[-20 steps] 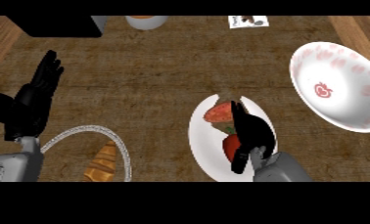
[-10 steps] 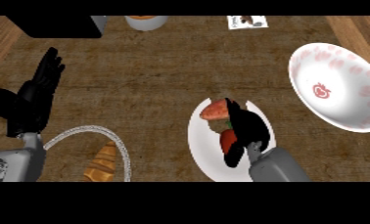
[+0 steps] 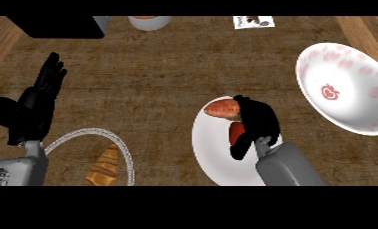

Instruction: Pick the bell pepper from the plate and place it in the bowl

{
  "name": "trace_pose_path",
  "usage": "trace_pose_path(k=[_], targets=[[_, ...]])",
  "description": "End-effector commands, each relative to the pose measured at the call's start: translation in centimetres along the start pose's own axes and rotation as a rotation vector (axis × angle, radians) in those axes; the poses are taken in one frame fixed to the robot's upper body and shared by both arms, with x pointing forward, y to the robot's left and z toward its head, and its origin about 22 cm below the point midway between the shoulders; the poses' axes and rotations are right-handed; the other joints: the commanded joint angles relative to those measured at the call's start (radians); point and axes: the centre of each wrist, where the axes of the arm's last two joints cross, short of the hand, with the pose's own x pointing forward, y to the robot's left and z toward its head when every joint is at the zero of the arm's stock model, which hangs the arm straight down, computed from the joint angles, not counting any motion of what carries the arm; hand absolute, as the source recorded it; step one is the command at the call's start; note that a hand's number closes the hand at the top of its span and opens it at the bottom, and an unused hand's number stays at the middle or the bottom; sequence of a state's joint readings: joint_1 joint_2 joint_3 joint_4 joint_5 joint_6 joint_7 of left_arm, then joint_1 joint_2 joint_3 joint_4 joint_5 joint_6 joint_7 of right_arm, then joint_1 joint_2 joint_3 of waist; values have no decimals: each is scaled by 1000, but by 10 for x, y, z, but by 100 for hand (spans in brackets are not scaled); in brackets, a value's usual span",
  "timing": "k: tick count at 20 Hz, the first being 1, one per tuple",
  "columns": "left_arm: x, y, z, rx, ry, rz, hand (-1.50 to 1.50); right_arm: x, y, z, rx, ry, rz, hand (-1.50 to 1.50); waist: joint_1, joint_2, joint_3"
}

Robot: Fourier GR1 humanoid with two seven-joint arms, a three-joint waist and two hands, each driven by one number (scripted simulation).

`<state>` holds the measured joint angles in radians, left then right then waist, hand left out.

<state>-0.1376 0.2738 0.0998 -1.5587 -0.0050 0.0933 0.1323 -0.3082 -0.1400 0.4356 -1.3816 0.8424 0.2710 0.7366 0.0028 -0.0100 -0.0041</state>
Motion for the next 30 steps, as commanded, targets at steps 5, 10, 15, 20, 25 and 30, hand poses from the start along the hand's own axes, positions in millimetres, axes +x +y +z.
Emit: trace_pose_path(k=[5, 10, 15, 20, 25, 30], targets=[[1, -16, -7, -16, 5, 14, 0, 7, -55, -23, -249, 14, -30, 150, -2, 11, 4], [1, 7, 10, 0, 8, -5, 0, 15, -102, 20, -514, 45, -3, 150, -8, 2, 4], [-13, -1, 14, 17, 24, 2, 0, 22, -156, 54, -826, 82, -138, 150, -13, 3, 4], [-10, 4, -5, 11, 4, -5, 0, -11, -186, 89, -885, 104, -212, 150, -17, 8, 4], [7, -3, -8, -11, 12, -9, 0, -31, -198, 75, -868, 149, -270, 150, -4, 10, 4], [-1, -1, -20, 2, 21, 16, 0, -92, -190, 51, -858, 118, -389, 150, -9, 14, 5]])
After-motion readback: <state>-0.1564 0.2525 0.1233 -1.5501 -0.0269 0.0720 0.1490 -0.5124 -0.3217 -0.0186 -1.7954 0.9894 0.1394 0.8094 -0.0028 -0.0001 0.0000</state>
